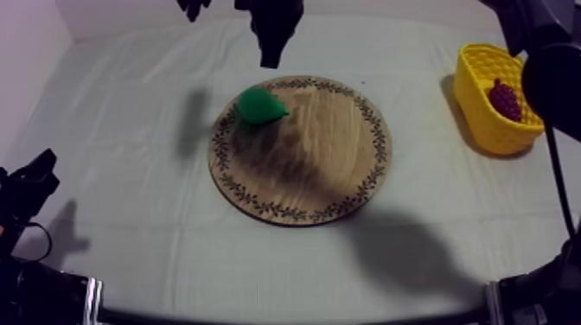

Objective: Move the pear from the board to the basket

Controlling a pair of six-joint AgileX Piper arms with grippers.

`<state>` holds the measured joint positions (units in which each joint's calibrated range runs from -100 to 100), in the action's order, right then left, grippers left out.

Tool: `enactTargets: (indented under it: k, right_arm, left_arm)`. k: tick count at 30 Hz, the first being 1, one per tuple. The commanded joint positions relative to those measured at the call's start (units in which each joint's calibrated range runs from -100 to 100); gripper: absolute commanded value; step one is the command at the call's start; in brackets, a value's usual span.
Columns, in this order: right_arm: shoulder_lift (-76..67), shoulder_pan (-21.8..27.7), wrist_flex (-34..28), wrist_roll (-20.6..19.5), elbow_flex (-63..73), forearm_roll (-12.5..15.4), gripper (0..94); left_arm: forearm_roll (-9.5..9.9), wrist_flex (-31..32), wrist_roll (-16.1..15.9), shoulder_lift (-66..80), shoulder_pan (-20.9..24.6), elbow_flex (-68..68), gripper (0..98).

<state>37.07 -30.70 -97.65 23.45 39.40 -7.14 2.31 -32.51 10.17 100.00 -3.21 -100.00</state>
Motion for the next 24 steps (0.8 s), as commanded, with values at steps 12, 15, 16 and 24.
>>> enactTargets:
  k: [12, 15, 16, 24]
  right_arm:
    - [2.0, 0.0, 0.2, 0.9, 0.3, -0.3, 76.4]
    - [2.9, 0.0, 0.8, 1.6, 0.7, -0.4, 77.9]
    - [3.3, -0.1, 1.0, 1.6, 0.9, -0.4, 78.0]
    - [7.4, -0.1, 1.9, 0.6, 2.4, -0.6, 74.8]
  left_arm:
    - [0.01, 0.0, 0.0, 0.0, 0.0, 0.0, 0.1]
    - [0.01, 0.0, 0.0, 0.0, 0.0, 0.0, 0.1]
    - [0.01, 0.0, 0.0, 0.0, 0.0, 0.0, 0.1]
    - [0.01, 0.0, 0.0, 0.0, 0.0, 0.0, 0.1]
